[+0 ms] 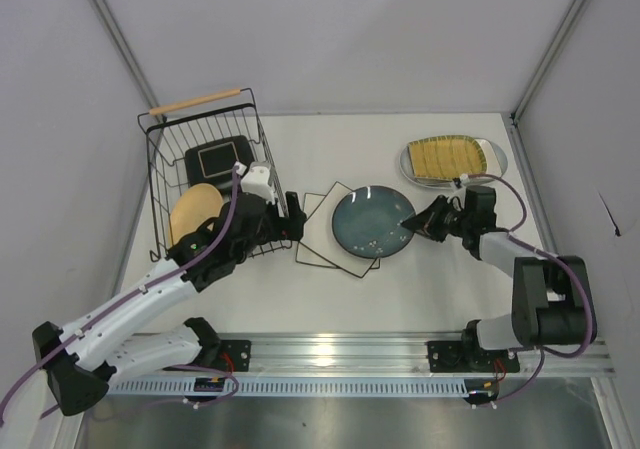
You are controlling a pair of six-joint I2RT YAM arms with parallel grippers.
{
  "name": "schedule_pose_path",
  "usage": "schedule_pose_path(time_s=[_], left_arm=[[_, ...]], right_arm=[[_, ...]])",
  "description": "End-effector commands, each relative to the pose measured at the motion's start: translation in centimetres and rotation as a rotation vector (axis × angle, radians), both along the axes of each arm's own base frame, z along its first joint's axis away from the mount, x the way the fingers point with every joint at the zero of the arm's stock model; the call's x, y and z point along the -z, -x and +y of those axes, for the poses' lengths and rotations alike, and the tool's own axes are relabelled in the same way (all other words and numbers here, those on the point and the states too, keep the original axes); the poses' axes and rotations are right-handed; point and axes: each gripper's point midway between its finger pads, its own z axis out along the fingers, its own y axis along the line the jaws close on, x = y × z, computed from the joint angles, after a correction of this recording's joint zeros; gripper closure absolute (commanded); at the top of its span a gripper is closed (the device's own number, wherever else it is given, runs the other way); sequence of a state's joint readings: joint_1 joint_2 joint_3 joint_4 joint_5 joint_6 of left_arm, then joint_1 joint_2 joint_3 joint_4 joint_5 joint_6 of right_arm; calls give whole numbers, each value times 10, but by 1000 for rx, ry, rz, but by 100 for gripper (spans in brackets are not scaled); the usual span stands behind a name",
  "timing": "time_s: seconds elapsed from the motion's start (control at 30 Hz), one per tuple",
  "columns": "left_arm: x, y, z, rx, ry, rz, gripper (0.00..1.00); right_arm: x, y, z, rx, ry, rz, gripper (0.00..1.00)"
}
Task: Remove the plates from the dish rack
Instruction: Place the plate on the table
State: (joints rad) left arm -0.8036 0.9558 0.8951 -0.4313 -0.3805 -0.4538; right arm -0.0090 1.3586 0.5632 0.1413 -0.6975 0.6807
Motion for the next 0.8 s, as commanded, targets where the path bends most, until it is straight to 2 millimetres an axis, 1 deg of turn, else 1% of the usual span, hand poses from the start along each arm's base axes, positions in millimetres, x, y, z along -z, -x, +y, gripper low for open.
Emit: schedule_pose_path(time_s=[0.0, 0.03, 0.1, 0.13, 0.17, 0.23, 0.3, 0.33, 0.4, 0.57, 0.6, 0.67, 0.77], left_arm=[[-5, -1, 5, -19, 24, -17, 0], [-4, -2, 5, -22, 21, -15, 0], [-4, -2, 6, -24, 21, -15, 0], [-5, -1, 7, -23, 21, -17, 1], [-4, -1, 7, -25, 21, -17, 0], [-5, -2, 8, -26, 21, -18, 0], [-5, -3, 8, -26, 19, -20, 1], [-5, -3, 8, -26, 20, -19, 0], [-5, -4, 7, -25, 19, -16, 1], [-5, -4, 6, -23, 23, -15, 0], [-4, -4, 6, -22, 22, -13, 0], [-5, -4, 6, -22, 25, -15, 0], [-5, -4, 6, -19, 24, -12, 0]], right_arm=[[-51, -31, 28, -76, -62, -216, 100], [-42, -33, 30, -73, -57, -196, 100], [-39, -32, 37, -86, -54, -193, 100], [-33, -32, 42, -91, -51, -180, 100], [-32, -34, 41, -85, -46, -178, 100], [-28, -34, 46, -91, -38, -173, 100], [-21, -35, 48, -91, -26, -152, 100], [-21, -37, 51, -92, -15, -154, 100], [-11, -36, 53, -95, 14, -126, 100], [-6, -40, 61, -96, 53, -114, 100], [-1, -39, 62, -100, 59, -95, 100], [3, -38, 65, -106, 70, -83, 98], [10, -35, 66, -107, 77, -58, 98]])
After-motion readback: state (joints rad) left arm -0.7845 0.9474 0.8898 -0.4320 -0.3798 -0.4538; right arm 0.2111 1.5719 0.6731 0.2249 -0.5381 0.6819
